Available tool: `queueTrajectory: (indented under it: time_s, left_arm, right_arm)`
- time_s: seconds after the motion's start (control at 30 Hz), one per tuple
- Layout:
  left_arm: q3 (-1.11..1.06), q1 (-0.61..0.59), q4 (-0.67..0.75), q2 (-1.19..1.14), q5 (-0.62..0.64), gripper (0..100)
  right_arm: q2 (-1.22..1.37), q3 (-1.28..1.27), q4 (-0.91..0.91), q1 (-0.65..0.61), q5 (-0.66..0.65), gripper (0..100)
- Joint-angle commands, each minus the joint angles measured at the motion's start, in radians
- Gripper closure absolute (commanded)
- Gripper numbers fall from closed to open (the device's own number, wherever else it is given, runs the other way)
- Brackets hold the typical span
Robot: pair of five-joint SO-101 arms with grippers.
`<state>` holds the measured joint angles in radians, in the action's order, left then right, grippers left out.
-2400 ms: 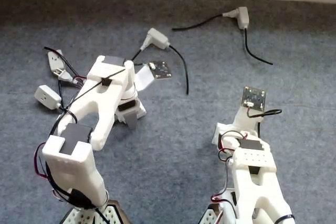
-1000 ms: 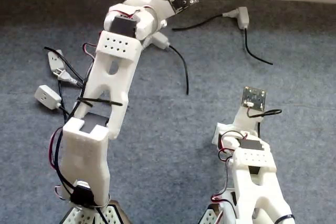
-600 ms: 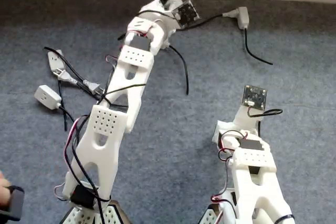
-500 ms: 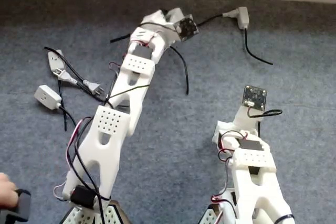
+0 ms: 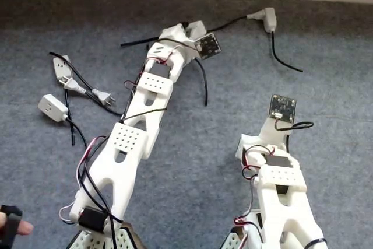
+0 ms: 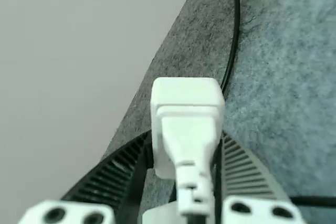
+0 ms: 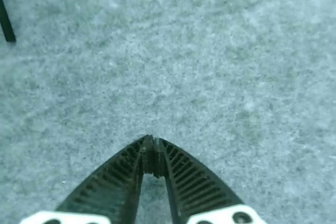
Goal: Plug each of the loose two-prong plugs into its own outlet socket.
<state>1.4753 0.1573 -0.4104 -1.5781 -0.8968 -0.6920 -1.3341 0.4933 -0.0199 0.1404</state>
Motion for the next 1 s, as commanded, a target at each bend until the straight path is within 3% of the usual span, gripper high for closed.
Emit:
queueTrajectory:
  time_s: [0.0, 0.13, 0.3, 0.6, 0.83, 0.97]
  left_arm:
    - [0.102, -0.047, -0.109, 0.058, 0.069, 80]
    - [0.188, -0.033, -0.358, 0.194, 0.146, 79]
    - [0.139, -0.019, -0.529, 0.406, 0.193, 75]
    - [0.139, -0.054, -0.671, 0.653, 0.269, 75]
    - [0.137, -0.156, -0.68, 0.806, 0.287, 75]
    - [0.133, -0.246, -0.799, 0.869, 0.31, 75]
  right_arm:
    - [-0.012, 0.004, -0.016, -0.004, -0.002, 99.2]
    - [-0.012, 0.004, -0.016, -0.005, -0.002, 99.2]
    - [-0.012, 0.004, -0.016, -0.005, -0.002, 99.2]
    - [-0.012, 0.004, -0.016, -0.005, -0.002, 99.2]
    - [-0.012, 0.004, -0.016, -0.007, -0.002, 99.2]
    - [-0.012, 0.004, -0.016, -0.007, -0.002, 99.2]
